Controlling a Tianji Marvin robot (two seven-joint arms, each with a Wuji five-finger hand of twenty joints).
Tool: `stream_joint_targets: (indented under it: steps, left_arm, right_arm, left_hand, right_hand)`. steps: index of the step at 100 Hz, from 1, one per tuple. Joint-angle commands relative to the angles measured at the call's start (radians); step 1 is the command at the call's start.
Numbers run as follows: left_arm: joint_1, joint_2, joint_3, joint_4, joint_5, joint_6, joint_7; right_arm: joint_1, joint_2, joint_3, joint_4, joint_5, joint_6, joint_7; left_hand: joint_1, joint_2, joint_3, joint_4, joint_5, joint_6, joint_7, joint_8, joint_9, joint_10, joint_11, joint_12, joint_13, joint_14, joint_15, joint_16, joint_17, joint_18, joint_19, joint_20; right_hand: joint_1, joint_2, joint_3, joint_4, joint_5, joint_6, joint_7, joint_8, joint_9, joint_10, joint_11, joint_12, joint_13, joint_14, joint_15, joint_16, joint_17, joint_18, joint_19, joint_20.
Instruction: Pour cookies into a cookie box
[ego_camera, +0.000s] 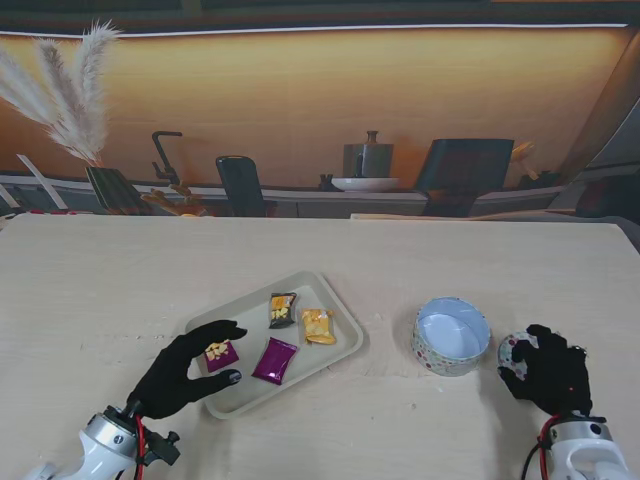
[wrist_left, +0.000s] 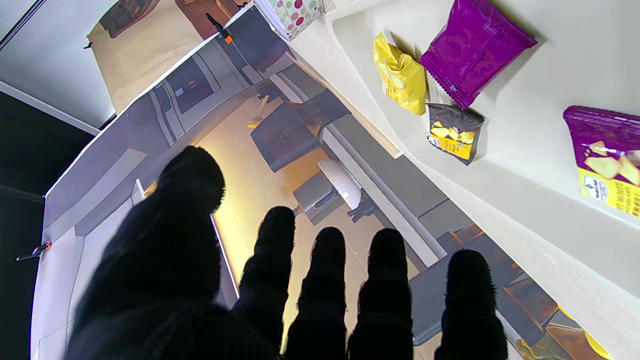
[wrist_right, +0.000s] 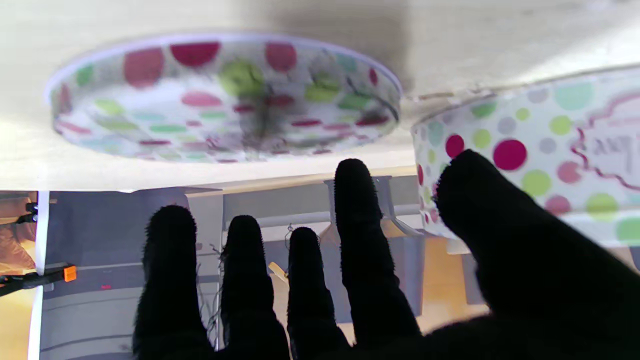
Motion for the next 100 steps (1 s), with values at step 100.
stream_joint_targets:
  steps: [100]
  left_arm:
    - [-0.036,-0.001,-0.055,0.007,0.202,0.09,0.017]
  right_arm:
    - [-0.086,-0.038,-0.241,-0.346,0.016,-0.201,-0.237]
  left_hand:
    - [0.008,0.023,-0.015,0.0,-0.03,0.007,-0.021,-0.006,0.01,-0.002,0.017,0.027,0.019,-0.003,0.046,0.053,0.002,-0.017,0.037,0.026]
  right_hand:
    - [-0.077,0.05,-0.044,0.044,-0.091,0.018,-0.122,-0.034,0.332,0.043,-0.079,-0.004,0.45,0.101,0.268,0.09,0.411,0.058,0.362,0.335]
